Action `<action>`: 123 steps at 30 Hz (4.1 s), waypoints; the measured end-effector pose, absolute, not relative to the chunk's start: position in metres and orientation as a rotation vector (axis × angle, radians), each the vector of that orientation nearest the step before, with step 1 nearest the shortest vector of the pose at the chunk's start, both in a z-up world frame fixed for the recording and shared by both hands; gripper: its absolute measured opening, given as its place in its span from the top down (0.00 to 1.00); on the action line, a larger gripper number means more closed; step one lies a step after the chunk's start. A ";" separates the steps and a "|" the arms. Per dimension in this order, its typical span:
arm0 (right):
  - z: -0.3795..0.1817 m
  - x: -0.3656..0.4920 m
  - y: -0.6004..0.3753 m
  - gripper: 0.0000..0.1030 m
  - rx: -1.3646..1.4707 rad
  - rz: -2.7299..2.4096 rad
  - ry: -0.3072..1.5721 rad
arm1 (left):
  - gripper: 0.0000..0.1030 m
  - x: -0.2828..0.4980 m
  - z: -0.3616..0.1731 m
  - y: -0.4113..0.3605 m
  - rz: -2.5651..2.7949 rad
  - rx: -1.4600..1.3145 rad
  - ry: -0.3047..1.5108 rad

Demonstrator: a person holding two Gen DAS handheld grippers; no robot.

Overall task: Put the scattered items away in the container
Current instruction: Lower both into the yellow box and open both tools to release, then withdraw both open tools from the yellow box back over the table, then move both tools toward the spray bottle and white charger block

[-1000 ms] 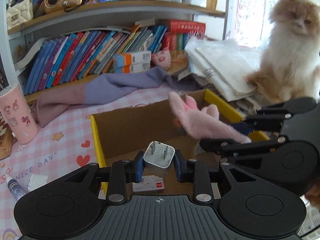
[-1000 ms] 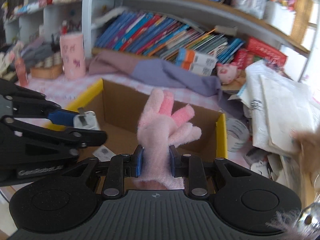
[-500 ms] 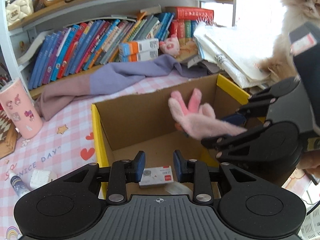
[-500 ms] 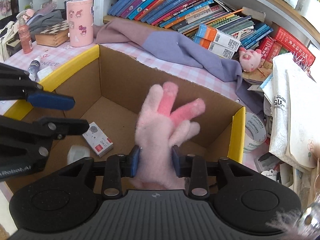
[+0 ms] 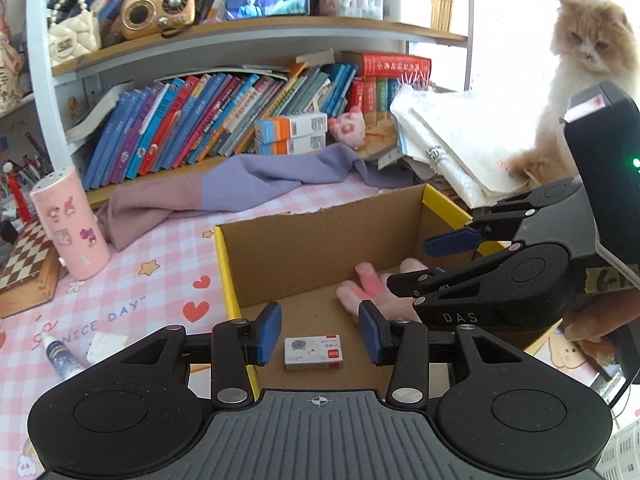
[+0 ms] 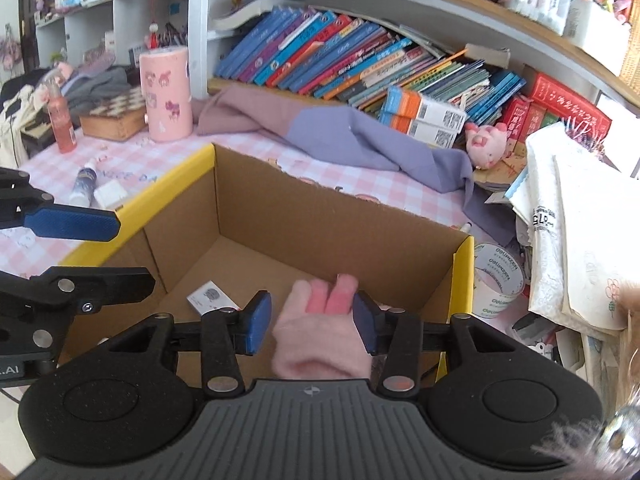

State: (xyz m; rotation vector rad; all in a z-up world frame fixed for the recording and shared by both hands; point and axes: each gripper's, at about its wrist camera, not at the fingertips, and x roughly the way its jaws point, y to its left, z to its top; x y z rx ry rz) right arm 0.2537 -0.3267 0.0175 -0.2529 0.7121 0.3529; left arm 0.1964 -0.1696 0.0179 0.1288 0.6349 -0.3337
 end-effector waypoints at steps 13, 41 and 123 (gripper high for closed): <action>0.053 0.181 -0.325 0.54 -0.133 0.212 0.553 | 0.41 0.153 0.043 -0.128 -0.300 0.042 0.562; 0.040 0.046 -0.243 0.52 -0.026 -0.008 0.524 | 0.35 0.065 0.035 -0.023 -0.300 0.027 0.578; -0.017 0.184 -0.080 0.46 -0.062 0.375 0.752 | 0.18 0.176 -0.007 0.092 -0.047 -0.062 0.745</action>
